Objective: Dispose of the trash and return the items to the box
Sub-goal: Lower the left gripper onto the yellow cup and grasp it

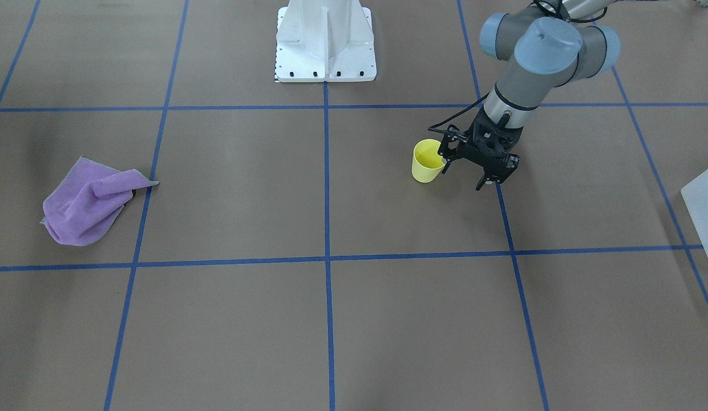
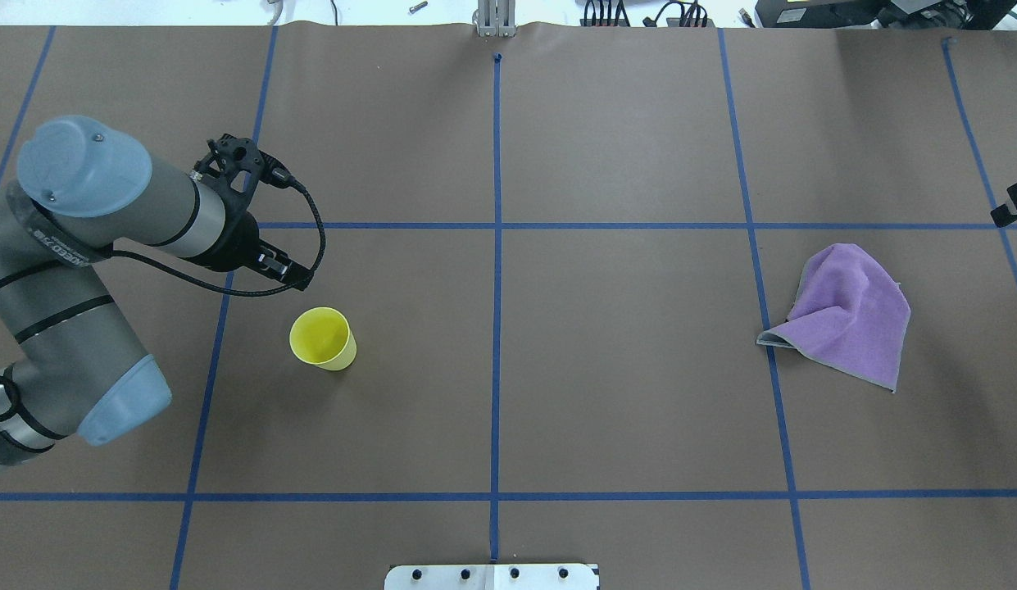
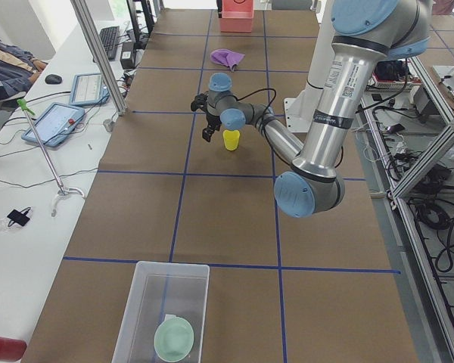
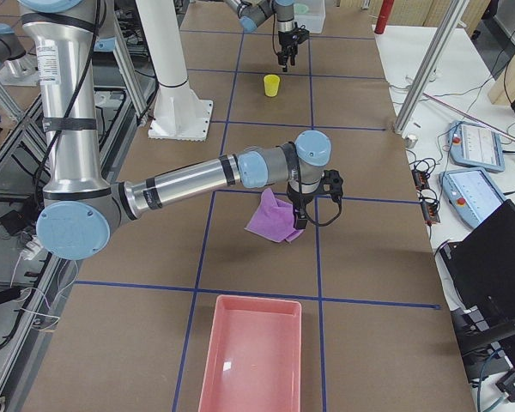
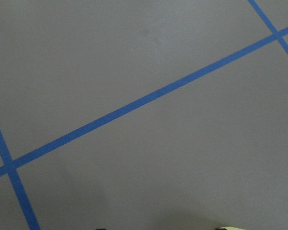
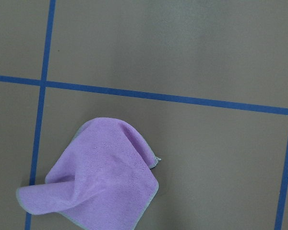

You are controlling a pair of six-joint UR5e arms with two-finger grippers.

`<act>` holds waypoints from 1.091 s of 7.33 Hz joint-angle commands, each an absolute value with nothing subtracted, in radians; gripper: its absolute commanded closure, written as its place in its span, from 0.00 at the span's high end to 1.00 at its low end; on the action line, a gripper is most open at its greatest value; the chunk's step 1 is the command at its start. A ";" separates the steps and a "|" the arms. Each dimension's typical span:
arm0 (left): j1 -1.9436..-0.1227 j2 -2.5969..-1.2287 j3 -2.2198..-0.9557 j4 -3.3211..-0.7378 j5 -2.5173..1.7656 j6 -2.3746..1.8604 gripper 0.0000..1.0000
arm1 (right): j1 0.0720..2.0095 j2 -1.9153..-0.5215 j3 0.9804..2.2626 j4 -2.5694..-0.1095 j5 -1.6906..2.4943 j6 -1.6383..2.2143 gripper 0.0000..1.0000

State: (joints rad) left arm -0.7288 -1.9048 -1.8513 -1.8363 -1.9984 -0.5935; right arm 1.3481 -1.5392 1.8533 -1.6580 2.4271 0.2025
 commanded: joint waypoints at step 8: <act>-0.641 -1.893 -1.862 -1.772 -2.006 -0.598 0.75 | 1.344 -1.555 1.839 -1.657 2.450 0.202 1.00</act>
State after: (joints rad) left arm -0.6491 -1.8964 -1.8633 -1.7718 -2.0077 -0.5981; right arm 1.3444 -1.5554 1.8413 -1.6569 2.4499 0.2025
